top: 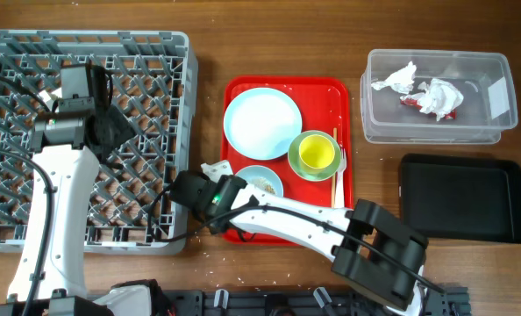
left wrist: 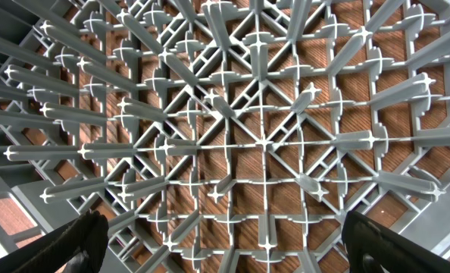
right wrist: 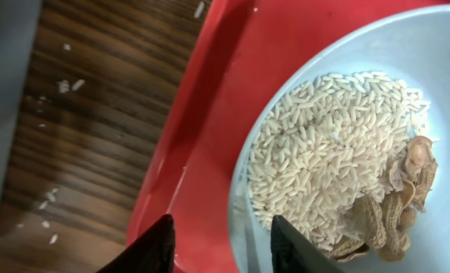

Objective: Sort waste into correct bins and load items into the dishwasher rack
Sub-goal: 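Grasp the rim of the light-blue bowl of rice with the right gripper, then lift the bowl and move it over the black tray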

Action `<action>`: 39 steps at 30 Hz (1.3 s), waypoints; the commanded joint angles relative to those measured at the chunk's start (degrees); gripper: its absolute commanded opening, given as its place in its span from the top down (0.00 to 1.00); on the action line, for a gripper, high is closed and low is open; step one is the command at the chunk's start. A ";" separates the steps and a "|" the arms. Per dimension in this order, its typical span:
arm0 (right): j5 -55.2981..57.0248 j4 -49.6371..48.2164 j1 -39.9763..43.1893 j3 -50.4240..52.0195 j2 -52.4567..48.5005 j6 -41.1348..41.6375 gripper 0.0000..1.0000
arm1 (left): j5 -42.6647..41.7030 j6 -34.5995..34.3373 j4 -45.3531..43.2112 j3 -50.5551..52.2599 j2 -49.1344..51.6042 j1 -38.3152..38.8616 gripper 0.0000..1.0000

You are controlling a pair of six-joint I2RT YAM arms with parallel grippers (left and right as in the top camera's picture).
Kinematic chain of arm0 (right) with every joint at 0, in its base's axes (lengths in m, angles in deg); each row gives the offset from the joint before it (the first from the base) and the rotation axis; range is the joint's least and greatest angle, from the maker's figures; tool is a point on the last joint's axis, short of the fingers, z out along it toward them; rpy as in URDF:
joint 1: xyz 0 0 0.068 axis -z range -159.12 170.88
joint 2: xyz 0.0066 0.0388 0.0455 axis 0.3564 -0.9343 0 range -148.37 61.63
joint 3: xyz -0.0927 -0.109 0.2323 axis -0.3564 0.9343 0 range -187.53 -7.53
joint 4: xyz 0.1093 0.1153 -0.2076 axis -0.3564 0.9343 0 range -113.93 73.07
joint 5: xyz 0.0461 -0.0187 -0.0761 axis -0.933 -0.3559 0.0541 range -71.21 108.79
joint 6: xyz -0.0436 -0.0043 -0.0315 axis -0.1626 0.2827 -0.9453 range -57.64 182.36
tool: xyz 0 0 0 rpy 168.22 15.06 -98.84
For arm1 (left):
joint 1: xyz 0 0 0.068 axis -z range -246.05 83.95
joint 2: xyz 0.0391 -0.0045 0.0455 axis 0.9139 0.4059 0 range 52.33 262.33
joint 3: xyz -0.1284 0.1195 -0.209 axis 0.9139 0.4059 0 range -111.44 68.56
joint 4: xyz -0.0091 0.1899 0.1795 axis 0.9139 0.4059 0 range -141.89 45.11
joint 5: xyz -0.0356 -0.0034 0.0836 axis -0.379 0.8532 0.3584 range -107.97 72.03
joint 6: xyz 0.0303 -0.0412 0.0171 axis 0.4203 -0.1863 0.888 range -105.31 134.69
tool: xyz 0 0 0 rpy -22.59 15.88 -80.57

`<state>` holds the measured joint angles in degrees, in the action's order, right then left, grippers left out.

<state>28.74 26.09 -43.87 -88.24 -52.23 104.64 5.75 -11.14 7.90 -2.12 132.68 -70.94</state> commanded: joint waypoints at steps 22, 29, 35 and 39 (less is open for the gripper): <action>8.13 22.80 0.74 -17.03 -1.64 3.52 0.96 | 0.11 0.04 -0.15 -0.92 -0.04 -0.22 0.00; 7.19 33.92 18.03 -23.54 4.33 8.76 0.96 | 0.11 0.04 -0.15 -0.92 -0.04 -0.22 0.00; -9.62 34.32 53.53 -23.54 18.56 -9.16 0.96 | 0.11 0.04 -0.15 -0.92 -0.04 -0.22 0.00; -15.72 34.77 74.42 -20.90 18.47 -15.39 0.96 | 0.11 0.04 -0.15 -0.92 -0.04 -0.22 0.00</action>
<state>18.43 60.73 23.19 -110.93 -33.94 94.67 5.78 -11.14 7.88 -2.12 132.68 -70.94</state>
